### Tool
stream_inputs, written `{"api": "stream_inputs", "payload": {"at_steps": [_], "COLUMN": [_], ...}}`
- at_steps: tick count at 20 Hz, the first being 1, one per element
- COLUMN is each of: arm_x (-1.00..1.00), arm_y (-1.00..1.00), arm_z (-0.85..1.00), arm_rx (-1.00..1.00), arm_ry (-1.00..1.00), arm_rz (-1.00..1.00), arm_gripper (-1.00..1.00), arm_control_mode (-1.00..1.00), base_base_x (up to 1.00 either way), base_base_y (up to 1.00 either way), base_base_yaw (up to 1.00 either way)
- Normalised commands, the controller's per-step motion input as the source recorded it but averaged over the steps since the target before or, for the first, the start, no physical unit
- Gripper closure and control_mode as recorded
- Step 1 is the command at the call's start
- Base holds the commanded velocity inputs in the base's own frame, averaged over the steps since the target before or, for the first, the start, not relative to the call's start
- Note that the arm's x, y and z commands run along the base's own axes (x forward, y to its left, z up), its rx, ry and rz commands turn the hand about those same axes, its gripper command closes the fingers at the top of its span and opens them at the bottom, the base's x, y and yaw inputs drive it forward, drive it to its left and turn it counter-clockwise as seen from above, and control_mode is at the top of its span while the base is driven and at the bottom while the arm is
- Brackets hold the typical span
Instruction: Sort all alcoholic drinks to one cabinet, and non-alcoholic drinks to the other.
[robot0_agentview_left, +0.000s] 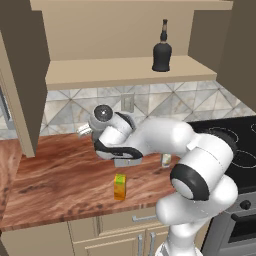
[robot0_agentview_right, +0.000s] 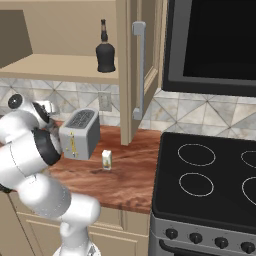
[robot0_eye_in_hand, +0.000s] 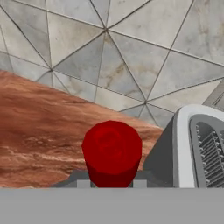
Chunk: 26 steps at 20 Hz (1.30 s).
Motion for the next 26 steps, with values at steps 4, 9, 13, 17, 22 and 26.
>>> {"api": "stream_inputs", "payload": {"at_steps": [4, 9, 13, 17, 22, 26], "arm_x": [-0.12, -0.14, -0.15, -0.14, -0.19, -0.2], "arm_y": [-0.05, -0.05, -0.02, -0.05, -0.07, -0.04], "arm_z": [0.62, 0.66, 0.61, 0.58, 0.52, 0.46], "arm_rx": [0.02, 0.05, 0.08, 0.08, 0.05, 0.03], "arm_ry": [0.0, 0.01, 0.06, 0.07, 0.02, 0.0], "arm_rz": [-0.02, -0.01, 0.0, 0.0, 0.0, 0.0], "arm_gripper": [1.0, 1.0, 1.0, 1.0, 1.0, 1.0], "arm_control_mode": [-1.0, -1.0, -1.0, -1.0, -1.0, -1.0], "base_base_x": [0.0, 0.0, 0.0, 0.0, 0.0, 0.0], "base_base_y": [0.0, 0.0, 0.0, 0.0, 0.0, 0.0], "base_base_yaw": [0.0, 0.0, 0.0, 0.0, 0.0, 0.0]}}
